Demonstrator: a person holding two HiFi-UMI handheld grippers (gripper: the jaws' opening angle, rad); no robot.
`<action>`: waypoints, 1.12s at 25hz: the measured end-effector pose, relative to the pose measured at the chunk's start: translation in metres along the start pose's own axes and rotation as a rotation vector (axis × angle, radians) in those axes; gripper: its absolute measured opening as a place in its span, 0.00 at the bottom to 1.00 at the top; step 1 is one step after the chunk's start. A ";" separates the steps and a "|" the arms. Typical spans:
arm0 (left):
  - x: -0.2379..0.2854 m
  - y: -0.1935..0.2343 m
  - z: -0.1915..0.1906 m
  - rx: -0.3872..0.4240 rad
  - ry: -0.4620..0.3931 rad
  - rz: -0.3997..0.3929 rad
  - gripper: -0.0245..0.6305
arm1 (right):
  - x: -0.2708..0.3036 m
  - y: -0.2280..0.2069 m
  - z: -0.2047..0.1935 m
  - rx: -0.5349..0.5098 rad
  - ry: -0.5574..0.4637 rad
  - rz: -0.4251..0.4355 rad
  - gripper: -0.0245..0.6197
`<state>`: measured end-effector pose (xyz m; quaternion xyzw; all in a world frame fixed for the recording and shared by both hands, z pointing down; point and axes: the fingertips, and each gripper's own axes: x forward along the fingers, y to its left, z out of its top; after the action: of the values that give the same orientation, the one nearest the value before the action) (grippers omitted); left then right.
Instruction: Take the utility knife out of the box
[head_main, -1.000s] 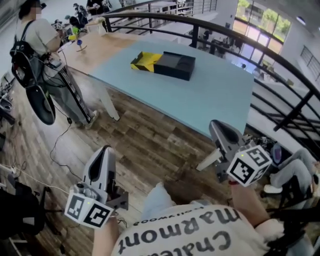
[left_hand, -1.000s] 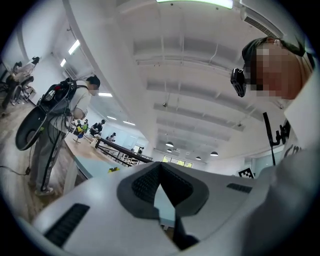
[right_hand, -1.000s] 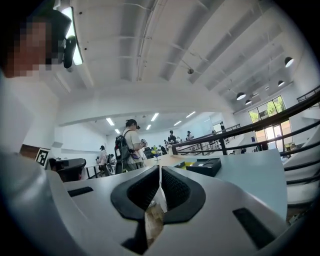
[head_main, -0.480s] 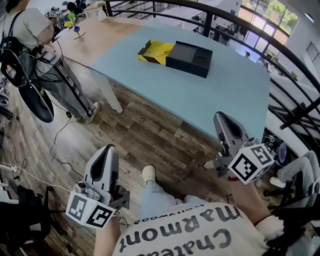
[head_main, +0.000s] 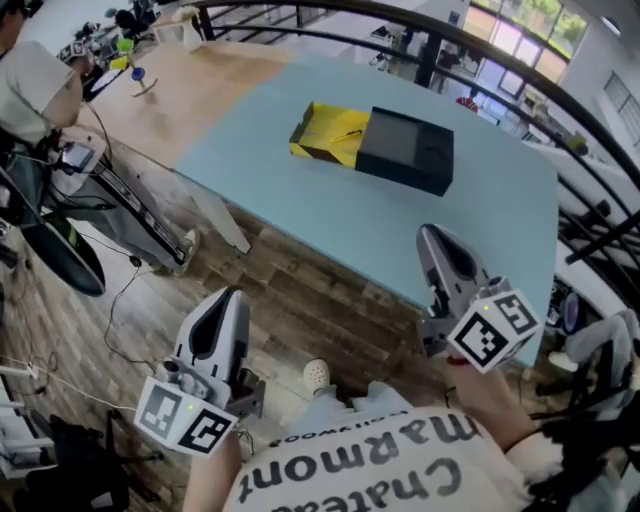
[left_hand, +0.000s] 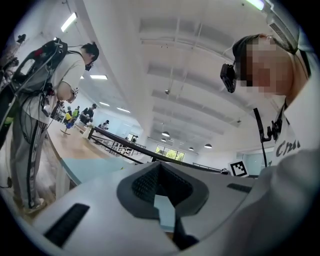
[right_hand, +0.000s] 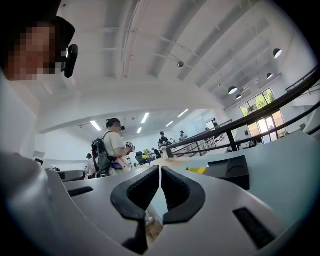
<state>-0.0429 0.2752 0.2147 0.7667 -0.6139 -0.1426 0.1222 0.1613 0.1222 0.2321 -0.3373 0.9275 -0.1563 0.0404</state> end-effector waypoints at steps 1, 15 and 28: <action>0.009 0.008 0.002 0.003 0.011 -0.016 0.04 | 0.013 0.001 0.001 0.002 -0.003 -0.003 0.10; 0.099 0.082 0.017 0.006 0.056 -0.172 0.04 | 0.106 -0.014 -0.008 -0.041 -0.029 -0.056 0.10; 0.195 0.114 0.009 0.065 0.090 -0.230 0.04 | 0.174 -0.079 -0.018 -0.117 0.035 -0.099 0.10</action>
<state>-0.1097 0.0598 0.2345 0.8411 -0.5204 -0.1011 0.1075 0.0729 -0.0416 0.2797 -0.3816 0.9178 -0.1096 -0.0034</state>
